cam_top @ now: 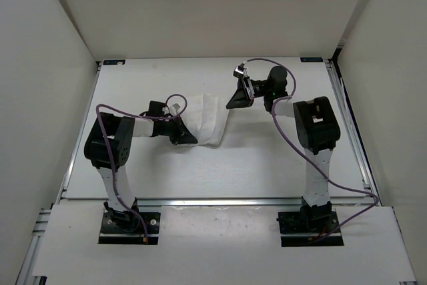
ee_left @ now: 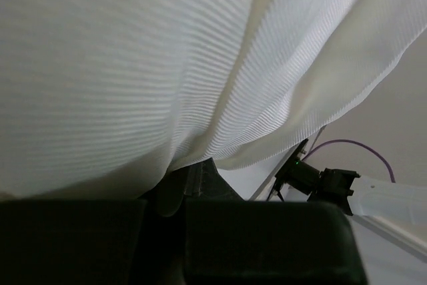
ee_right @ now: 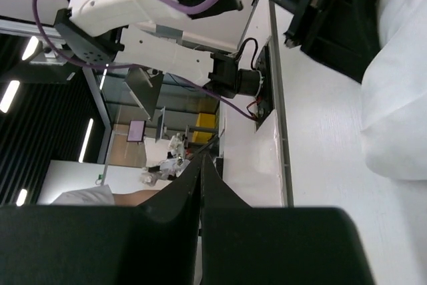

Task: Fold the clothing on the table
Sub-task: Fold the skirt

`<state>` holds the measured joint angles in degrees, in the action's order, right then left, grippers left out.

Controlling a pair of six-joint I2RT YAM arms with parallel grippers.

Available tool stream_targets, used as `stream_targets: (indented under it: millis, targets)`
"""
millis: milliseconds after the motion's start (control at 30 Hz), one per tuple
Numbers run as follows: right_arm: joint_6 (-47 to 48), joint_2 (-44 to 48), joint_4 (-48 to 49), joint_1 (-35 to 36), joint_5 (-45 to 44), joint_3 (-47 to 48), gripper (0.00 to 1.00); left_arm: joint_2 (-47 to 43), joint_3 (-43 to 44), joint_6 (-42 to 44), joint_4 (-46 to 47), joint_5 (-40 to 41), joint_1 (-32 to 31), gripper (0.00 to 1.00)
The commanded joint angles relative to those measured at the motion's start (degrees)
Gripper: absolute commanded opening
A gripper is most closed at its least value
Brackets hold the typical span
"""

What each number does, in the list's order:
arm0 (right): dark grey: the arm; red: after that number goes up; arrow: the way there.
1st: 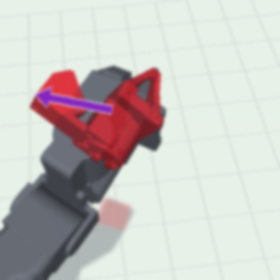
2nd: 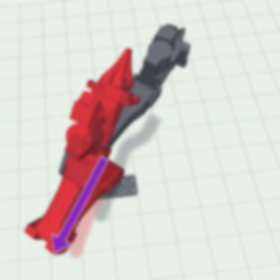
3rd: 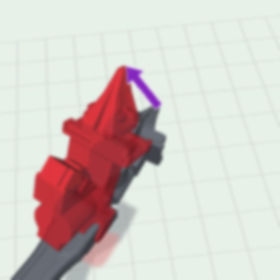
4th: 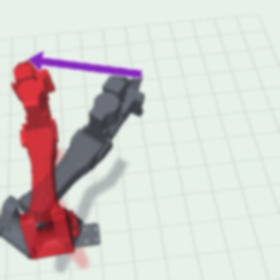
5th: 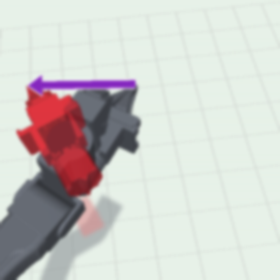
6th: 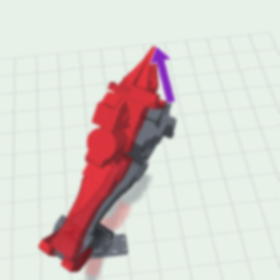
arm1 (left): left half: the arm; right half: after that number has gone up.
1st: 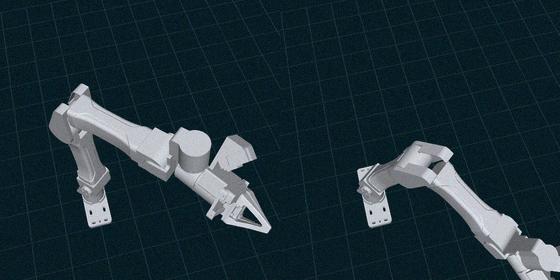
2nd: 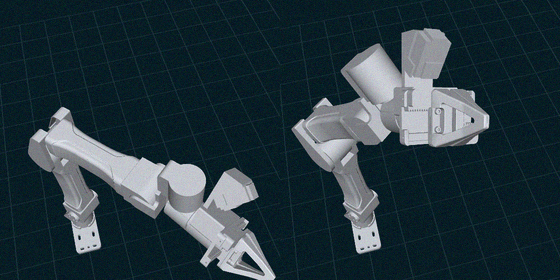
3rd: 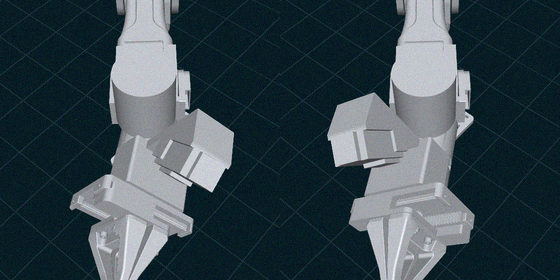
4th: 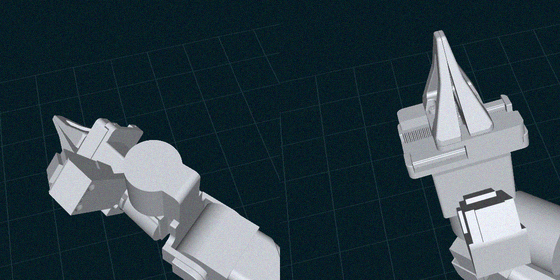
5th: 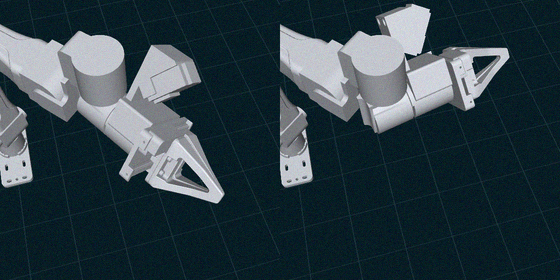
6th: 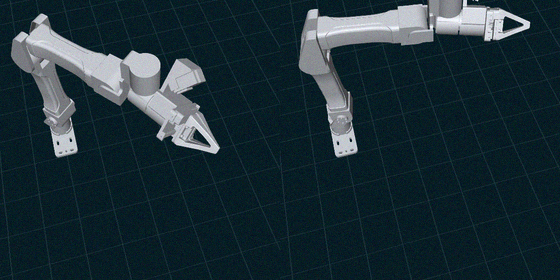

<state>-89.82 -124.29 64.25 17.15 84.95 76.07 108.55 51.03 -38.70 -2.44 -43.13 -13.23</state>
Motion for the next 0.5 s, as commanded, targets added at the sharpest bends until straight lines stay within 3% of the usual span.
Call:
stream_targets:
  millis: [0, 67, 100, 133, 167, 233, 300, 333, 433, 467]
  targets:
    - [1.84, 5.28, 0.88, 1.39, 11.12, -0.92, 0.00, 0.34, -1.55, -0.06, 6.12, 3.41, 2.16, 0.00]
    - [4.11, 6.34, -0.86, 1.75, 10.77, -1.19, 0.11, 1.22, -0.49, -1.11, 7.79, 2.45, 2.16, 0.00]
    - [5.00, 6.95, -1.66, 2.10, 10.94, -1.19, 0.27, 1.57, 0.38, -1.38, 8.49, 1.83, 2.16, 0.00]
    - [6.31, 7.22, -3.15, 2.01, 11.12, -1.10, 0.36, 1.23, 0.56, -2.42, 8.85, 0.96, 2.25, 0.00]
    - [6.85, 7.65, -3.69, 2.19, 10.94, -0.75, 0.37, 0.87, 1.26, -4.35, 11.38, -0.36, 2.25, 0.00]
    - [8.95, 7.22, -6.58, 2.54, 10.68, -0.14, 0.32, -3.85, -1.18, -9.88, 21.36, -2.47, 3.47, 0.00]
    - [14.82, 5.74, -15.51, 2.37, 11.12, 2.75, 0.18, -8.87, -4.61, -19.96, 31.19, -4.14, 4.53, 0.00]
    - [15.89, 5.55, -16.69, 2.80, 10.94, 3.37, 0.03, -12.19, -7.14, -22.54, 36.75, -4.15, 6.01, 0.00]
    - [15.81, -0.67, -17.13, 5.26, 10.85, 8.19, 0.00, -21.33, -12.08, -30.99, 41.99, -2.92, 8.74, 0.00]
    - [14.95, -5.13, -16.88, 7.27, 11.03, 13.26, 0.00, -28.06, -13.39, -29.43, 36.42, -2.66, 11.62, 0.00]
